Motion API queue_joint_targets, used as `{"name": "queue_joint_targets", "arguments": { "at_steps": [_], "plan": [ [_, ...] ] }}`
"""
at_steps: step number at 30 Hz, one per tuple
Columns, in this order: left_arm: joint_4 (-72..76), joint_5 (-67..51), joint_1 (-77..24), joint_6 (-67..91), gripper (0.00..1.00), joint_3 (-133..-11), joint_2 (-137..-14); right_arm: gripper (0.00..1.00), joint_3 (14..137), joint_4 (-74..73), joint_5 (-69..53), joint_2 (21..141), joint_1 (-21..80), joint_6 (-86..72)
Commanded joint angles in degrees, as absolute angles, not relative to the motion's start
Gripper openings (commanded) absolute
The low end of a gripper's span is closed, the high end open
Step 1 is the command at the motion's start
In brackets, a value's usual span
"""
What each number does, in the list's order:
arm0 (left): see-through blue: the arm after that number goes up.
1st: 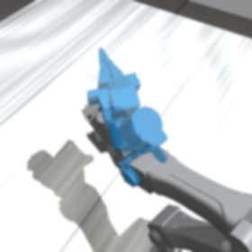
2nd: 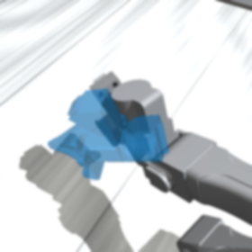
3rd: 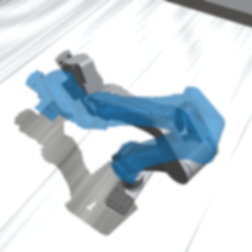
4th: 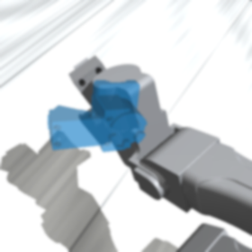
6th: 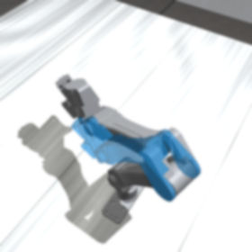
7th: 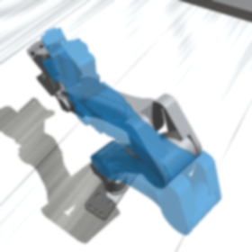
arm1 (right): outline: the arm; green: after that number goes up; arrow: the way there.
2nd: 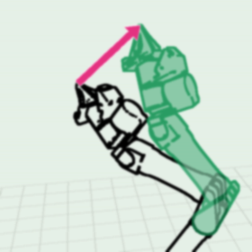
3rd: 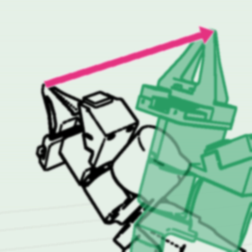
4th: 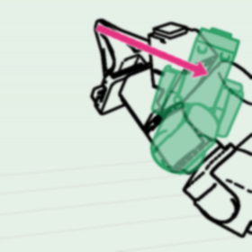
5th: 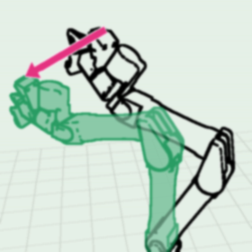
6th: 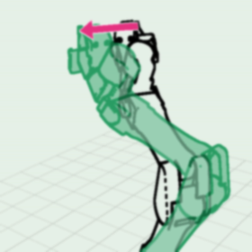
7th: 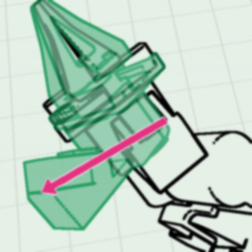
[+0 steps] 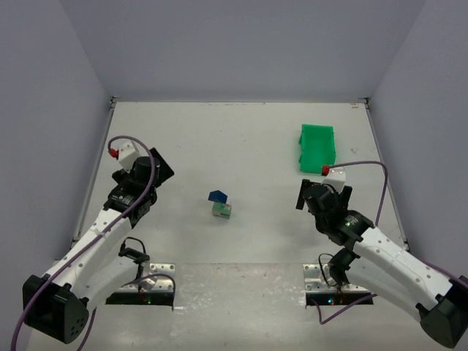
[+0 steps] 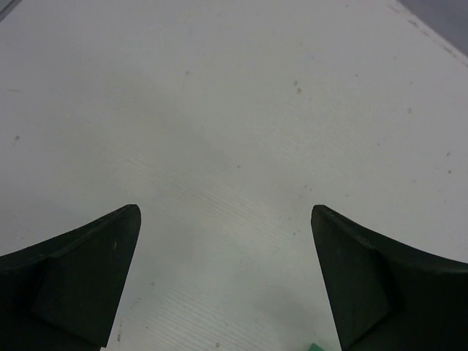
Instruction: Build the wood block tower
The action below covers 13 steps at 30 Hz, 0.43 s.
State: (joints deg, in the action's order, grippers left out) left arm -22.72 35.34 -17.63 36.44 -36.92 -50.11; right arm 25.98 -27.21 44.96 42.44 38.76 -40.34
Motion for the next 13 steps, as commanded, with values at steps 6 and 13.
{"name": "queue_joint_targets", "arguments": {
  "at_steps": [6, 13],
  "plan": [
    [-16.7, 34.1, -17.4, 36.3, 1.0, -34.4, -45.1, 0.99, 30.3, -31.5, 49.6, 42.2, 38.7, -47.5],
    [-17.5, 35.5, -17.3, 36.7, 1.0, -33.4, -41.4, 0.99, 30.8, -33.7, 50.3, 42.6, 38.7, -49.3]
  ]
}}
